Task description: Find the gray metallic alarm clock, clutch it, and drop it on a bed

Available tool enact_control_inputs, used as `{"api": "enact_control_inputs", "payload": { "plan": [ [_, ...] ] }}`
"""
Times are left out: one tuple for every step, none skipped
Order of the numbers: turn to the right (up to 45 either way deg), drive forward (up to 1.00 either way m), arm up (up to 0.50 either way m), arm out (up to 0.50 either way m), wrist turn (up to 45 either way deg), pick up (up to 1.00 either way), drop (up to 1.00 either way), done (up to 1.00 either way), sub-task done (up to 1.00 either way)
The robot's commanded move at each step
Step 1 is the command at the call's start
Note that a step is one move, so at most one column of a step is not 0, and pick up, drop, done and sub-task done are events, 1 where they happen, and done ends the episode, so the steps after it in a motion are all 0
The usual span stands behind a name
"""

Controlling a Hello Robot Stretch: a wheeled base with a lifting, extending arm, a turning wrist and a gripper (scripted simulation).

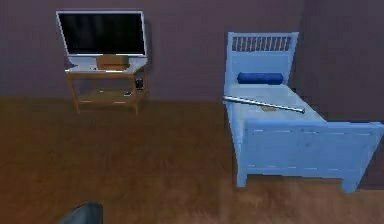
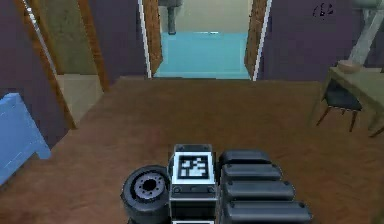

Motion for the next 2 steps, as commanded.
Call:
{"api": "enact_control_inputs", "payload": {
  "plan": [
    [0.0,1.0,0.0,0.0,0.0,0.0,0.0,0.0,0.0],
    [3.0,0.0,0.0,0.0,0.0,0.0,0.0,0.0,0.0]
  ]
}}
